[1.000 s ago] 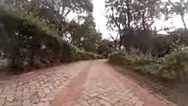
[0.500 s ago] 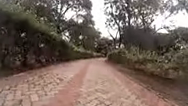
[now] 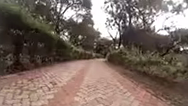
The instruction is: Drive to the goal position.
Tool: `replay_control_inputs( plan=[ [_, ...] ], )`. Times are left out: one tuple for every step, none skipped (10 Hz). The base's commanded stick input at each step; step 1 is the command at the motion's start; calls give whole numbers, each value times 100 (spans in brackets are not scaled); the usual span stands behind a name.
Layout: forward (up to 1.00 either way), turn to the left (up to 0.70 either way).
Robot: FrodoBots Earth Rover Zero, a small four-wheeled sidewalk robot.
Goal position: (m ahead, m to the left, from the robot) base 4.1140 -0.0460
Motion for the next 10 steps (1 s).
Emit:
replay_control_inputs(
  plan=[
    [70, 0],
    [70, 0],
    [70, 0],
    [70, 0],
    [70, 0],
    [70, 0],
    [70, 0],
    [70, 0],
    [70, 0],
    [70, 0]
  ],
)
